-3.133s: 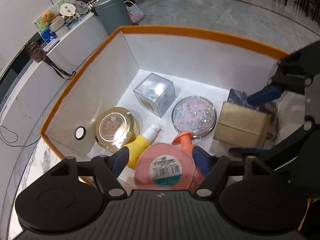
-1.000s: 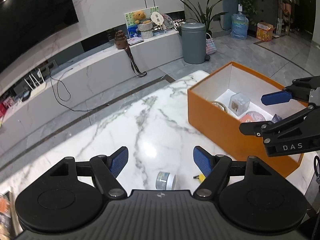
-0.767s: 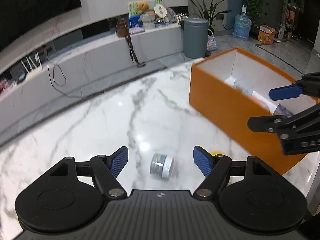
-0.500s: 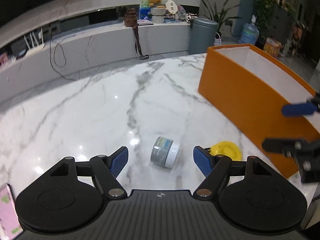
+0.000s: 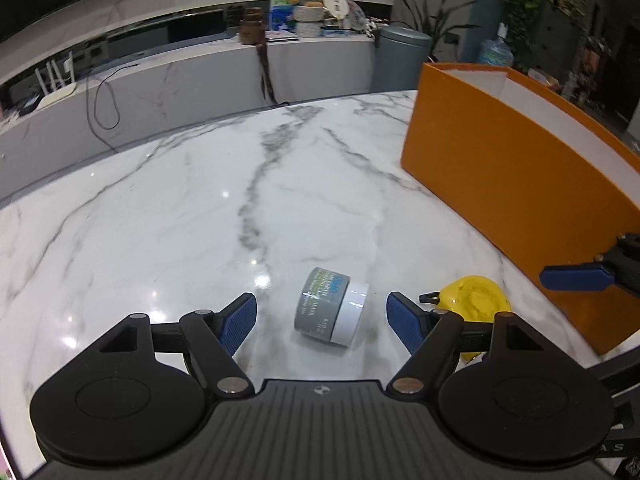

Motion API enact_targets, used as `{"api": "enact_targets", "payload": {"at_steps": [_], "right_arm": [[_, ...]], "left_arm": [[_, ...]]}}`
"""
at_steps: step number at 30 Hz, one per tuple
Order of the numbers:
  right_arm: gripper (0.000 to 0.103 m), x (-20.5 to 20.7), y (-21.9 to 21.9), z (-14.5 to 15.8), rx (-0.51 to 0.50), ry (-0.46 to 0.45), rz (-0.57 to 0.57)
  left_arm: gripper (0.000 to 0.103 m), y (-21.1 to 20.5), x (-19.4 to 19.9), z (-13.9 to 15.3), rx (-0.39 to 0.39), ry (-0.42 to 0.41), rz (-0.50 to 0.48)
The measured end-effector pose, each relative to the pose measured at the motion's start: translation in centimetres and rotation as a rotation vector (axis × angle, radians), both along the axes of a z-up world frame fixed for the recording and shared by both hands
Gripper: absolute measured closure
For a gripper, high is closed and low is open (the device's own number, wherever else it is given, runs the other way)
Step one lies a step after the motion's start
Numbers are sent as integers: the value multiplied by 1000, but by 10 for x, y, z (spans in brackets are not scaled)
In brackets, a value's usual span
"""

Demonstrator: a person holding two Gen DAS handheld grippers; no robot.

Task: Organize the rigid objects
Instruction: 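Grasp the white-lidded jar with the left tool while the right tool grasps the yellow tape measure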

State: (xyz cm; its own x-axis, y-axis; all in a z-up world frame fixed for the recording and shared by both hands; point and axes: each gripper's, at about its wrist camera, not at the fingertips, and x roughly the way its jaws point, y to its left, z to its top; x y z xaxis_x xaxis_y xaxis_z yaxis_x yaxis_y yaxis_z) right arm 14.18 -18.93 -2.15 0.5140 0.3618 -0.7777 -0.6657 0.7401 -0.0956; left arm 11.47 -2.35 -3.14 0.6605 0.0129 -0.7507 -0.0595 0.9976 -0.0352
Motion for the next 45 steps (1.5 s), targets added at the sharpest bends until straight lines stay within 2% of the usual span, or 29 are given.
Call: {"api": "enact_targets", "payload": {"at_steps": [13, 16, 21, 25, 31, 36, 40, 45], "right_arm": [[30, 4, -3, -12, 55, 7, -51], [29, 4, -1, -16, 59, 10, -55], [29, 8, 3, -21, 56, 4, -67], [31, 14, 4, -25, 55, 18, -79], [34, 19, 3, -29, 64, 35, -88], [38, 20, 3, -29, 73, 37, -83], [50, 19, 5, -28, 88, 54, -66], [50, 18, 6, -28, 86, 53, -60]], "left_arm": [[17, 2, 12, -8, -33, -7, -12], [25, 0, 15, -10, -29, 4, -20], [31, 0, 20, -12, -34, 6, -27], [33, 1, 21, -12, -36, 2, -27], [52, -2, 24, -13, -25, 16, -38], [56, -4, 23, -13, -7, 23, -52], [56, -3, 22, -12, -8, 28, -53], [56, -1, 22, -12, -8, 35, -48]]}}
